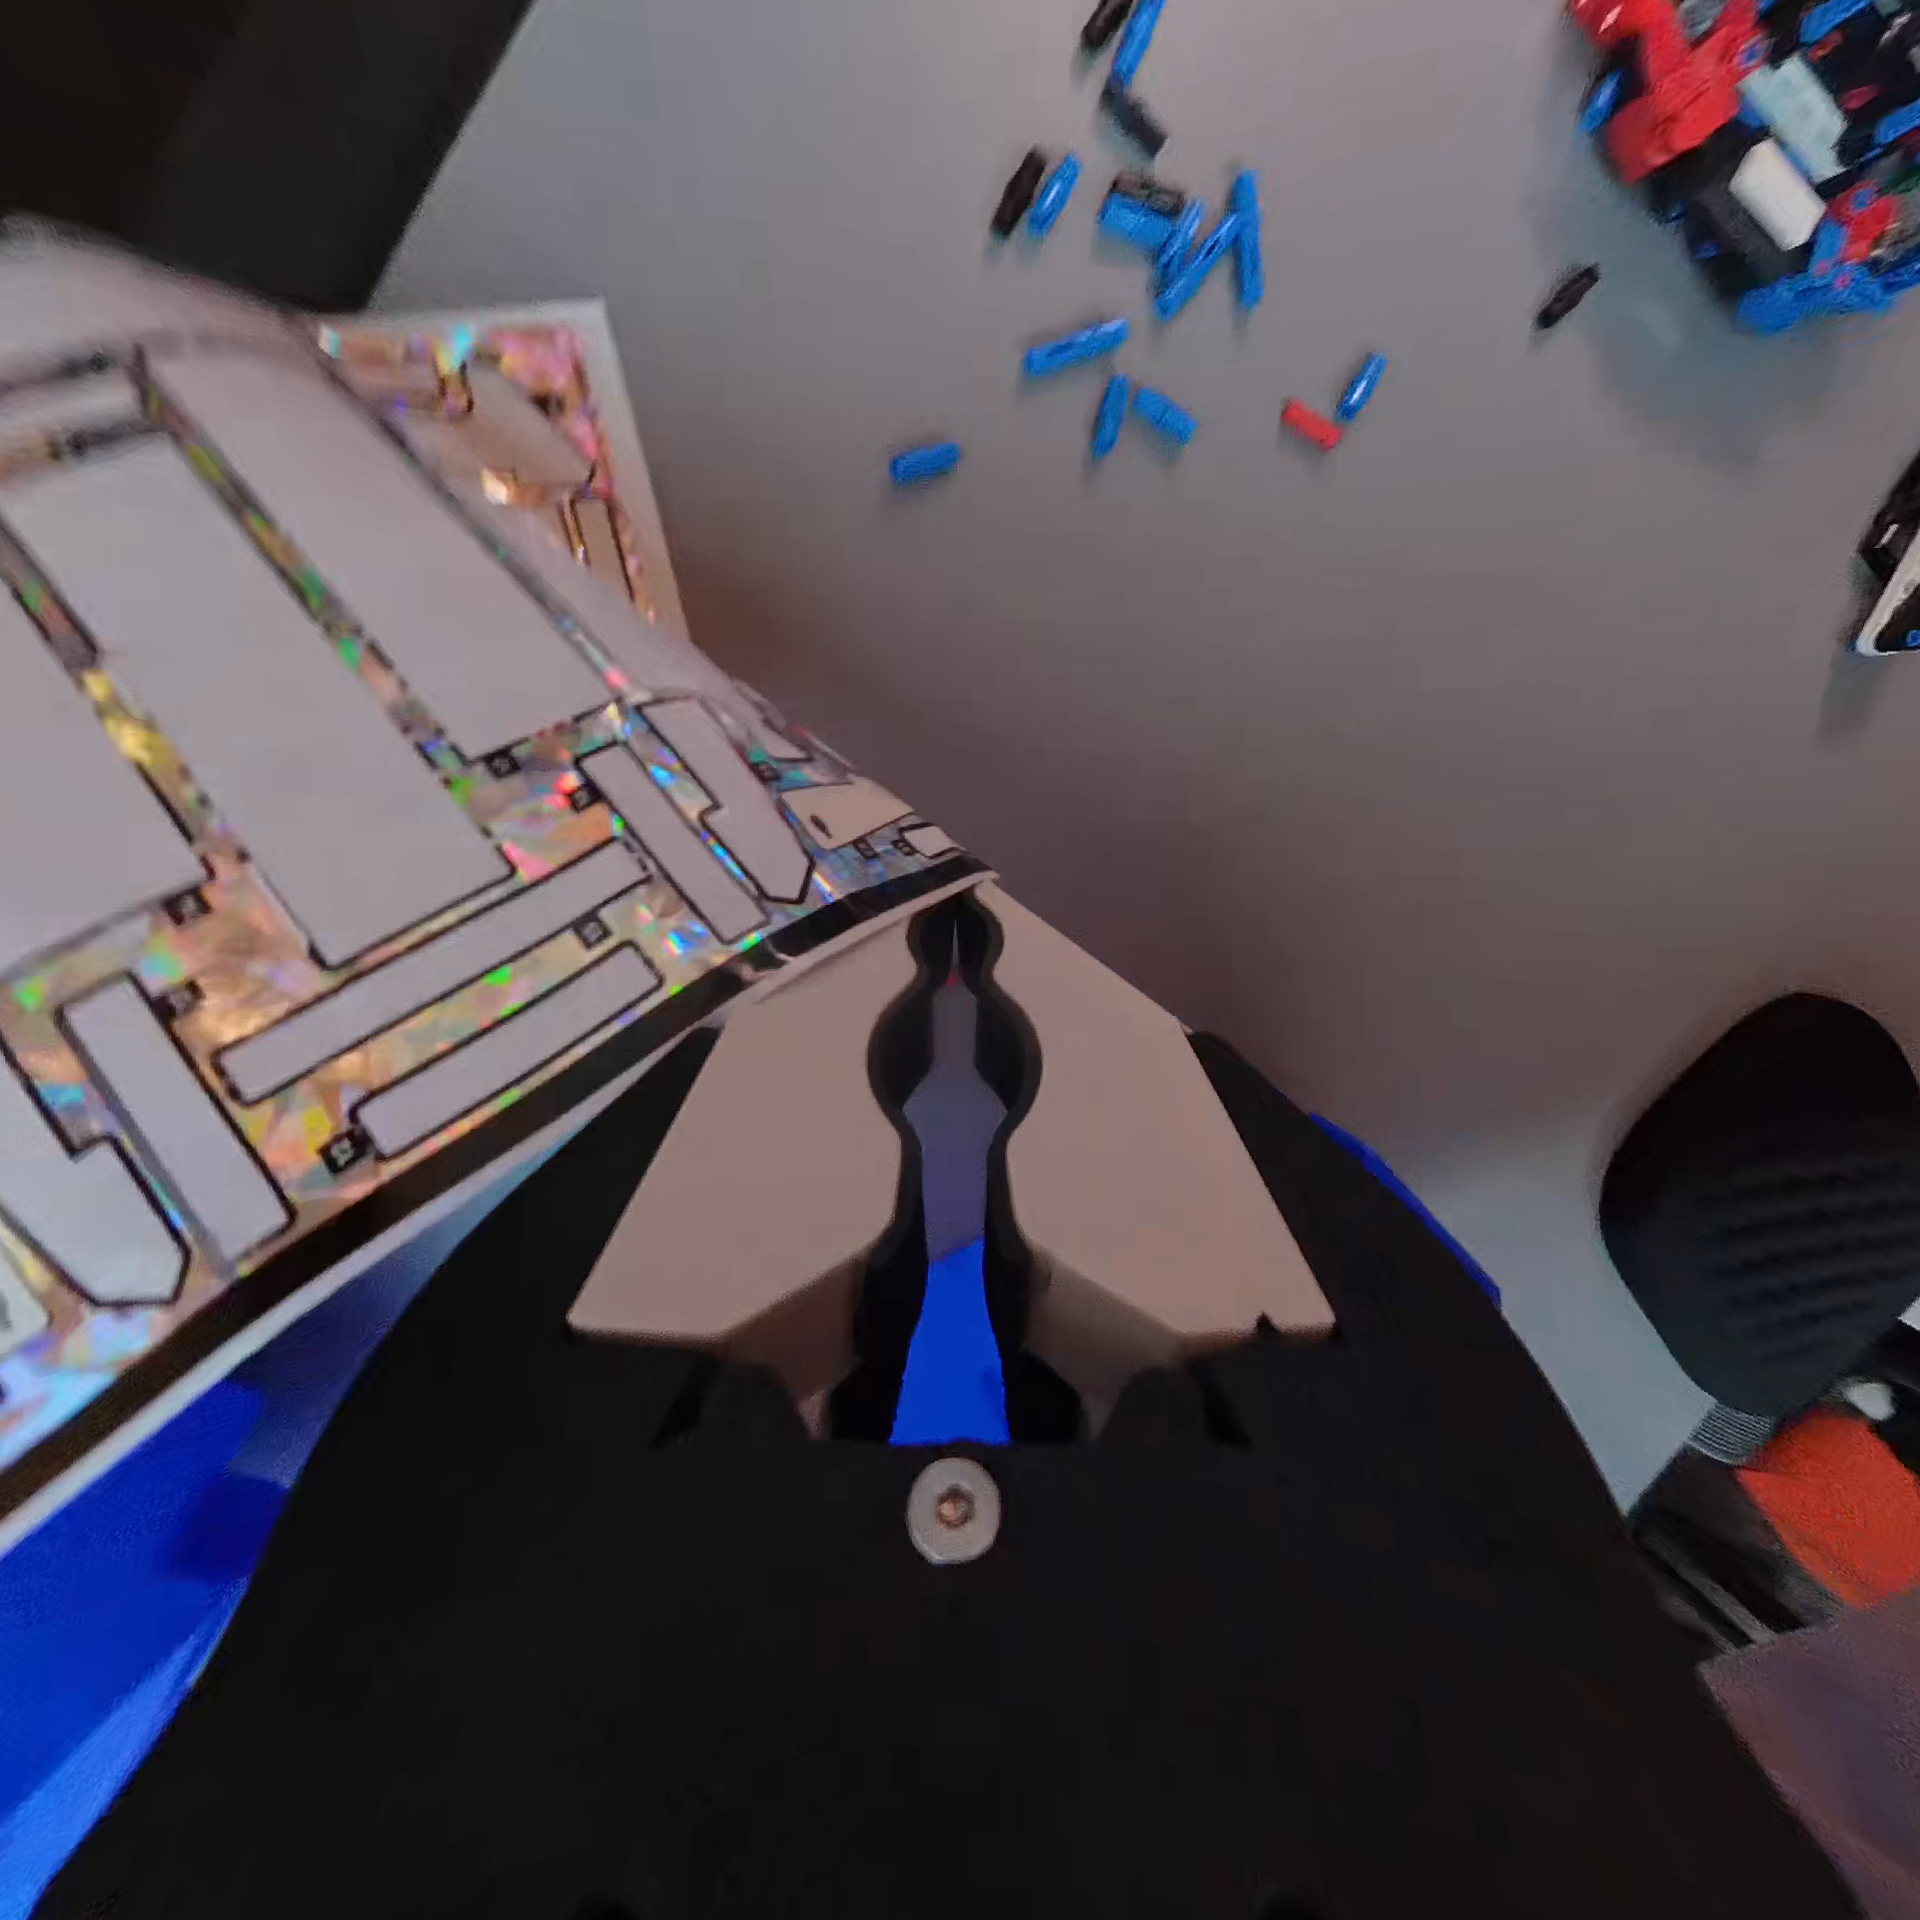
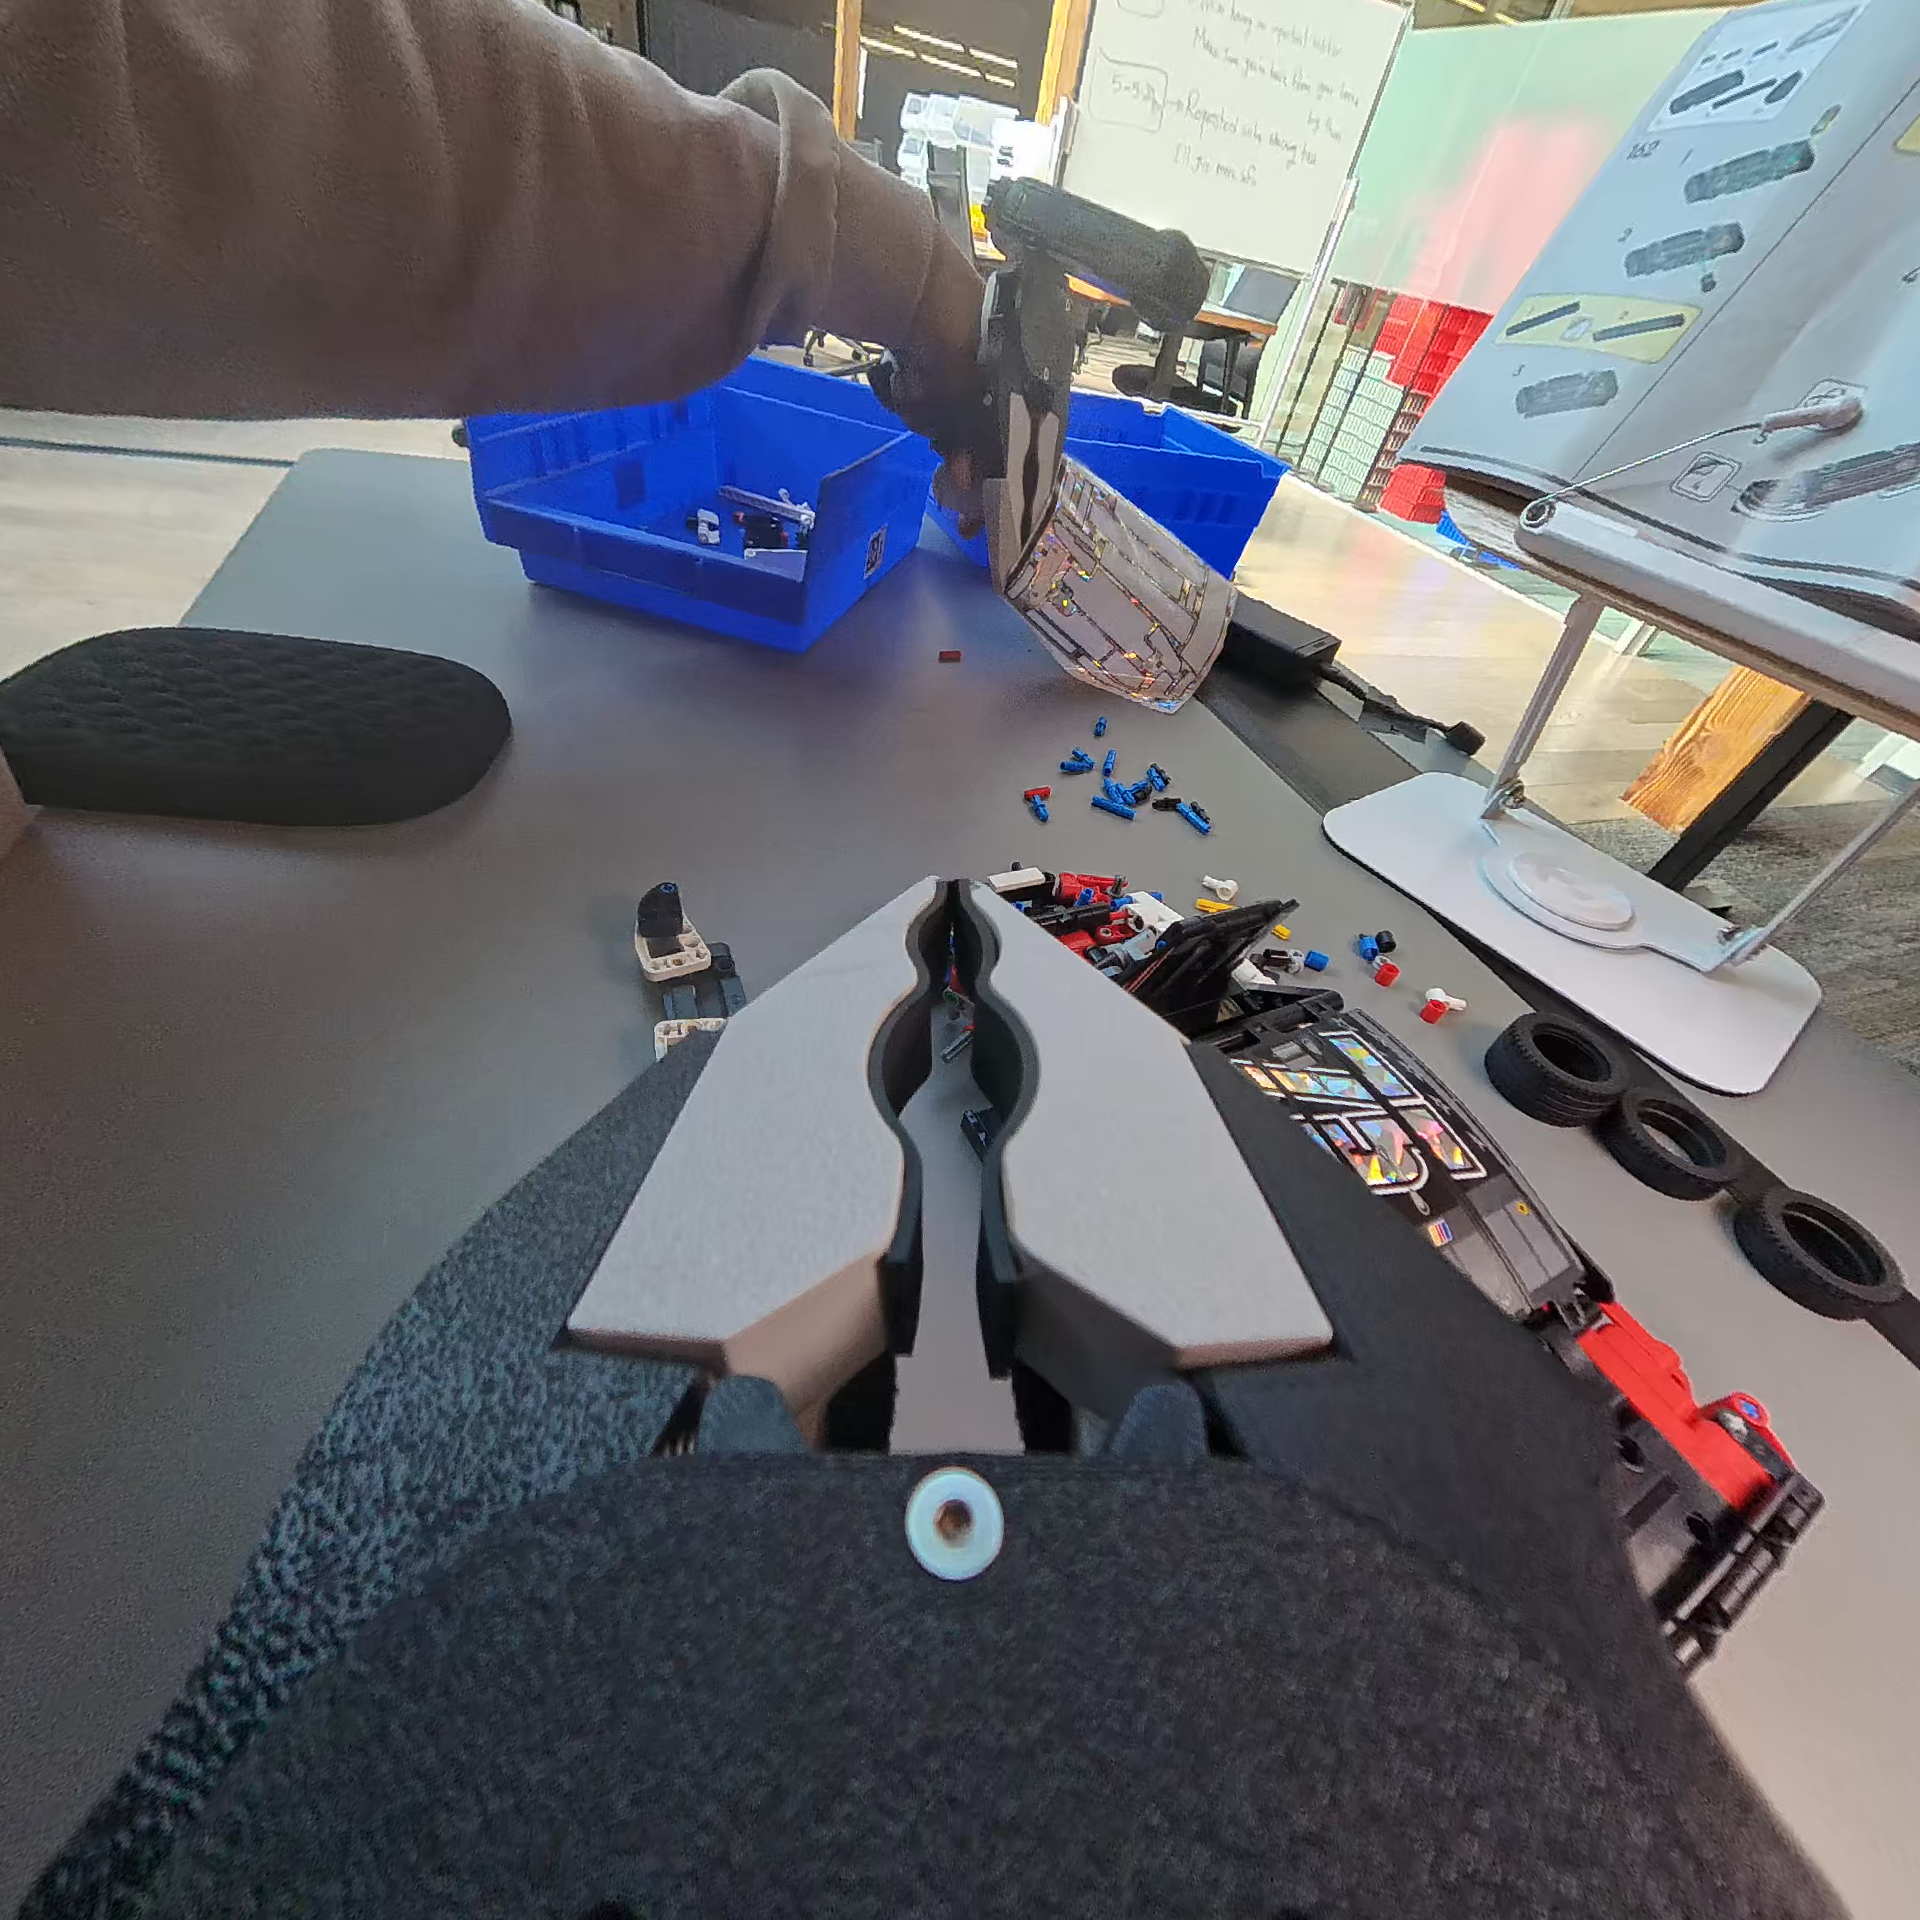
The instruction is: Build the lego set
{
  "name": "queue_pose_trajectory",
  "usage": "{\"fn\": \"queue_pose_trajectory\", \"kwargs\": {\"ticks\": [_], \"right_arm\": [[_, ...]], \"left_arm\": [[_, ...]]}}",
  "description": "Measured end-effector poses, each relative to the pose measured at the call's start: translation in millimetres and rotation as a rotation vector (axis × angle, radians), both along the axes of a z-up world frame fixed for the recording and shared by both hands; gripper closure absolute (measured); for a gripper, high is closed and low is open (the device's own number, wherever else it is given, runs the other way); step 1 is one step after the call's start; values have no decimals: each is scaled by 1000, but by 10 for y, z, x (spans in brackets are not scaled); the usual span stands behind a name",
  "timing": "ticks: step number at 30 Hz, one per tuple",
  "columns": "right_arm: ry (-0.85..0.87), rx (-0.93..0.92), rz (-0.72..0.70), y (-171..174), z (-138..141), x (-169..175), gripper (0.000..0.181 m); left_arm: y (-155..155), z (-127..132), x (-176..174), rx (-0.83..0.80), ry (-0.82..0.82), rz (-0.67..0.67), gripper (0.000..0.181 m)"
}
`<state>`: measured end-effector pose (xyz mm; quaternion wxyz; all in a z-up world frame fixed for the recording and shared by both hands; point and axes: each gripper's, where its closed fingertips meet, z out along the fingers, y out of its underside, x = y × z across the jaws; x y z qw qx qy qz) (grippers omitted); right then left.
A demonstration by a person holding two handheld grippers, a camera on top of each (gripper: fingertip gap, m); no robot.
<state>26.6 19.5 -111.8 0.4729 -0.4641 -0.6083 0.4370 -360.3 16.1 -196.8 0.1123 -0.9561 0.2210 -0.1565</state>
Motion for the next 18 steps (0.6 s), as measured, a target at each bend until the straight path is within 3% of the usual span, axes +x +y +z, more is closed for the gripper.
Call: {"fn": "queue_pose_trajectory", "kwargs": {"ticks": [4,8,11,18], "right_arm": [[-7,-8,-2,17,-30,-8,181],[-19,-18,-8,38,-74,-20,181],[-20,-22,-14,51,-82,-21,181],[-15,-27,-16,63,-66,-11,181]], "left_arm": [[-37,-145,-529,-73,142,218,181],[131,-141,-808,-23,176,418,181],[142,-170,-801,-69,108,515,180],[-61,-110,-887,-146,157,569,126]]}}
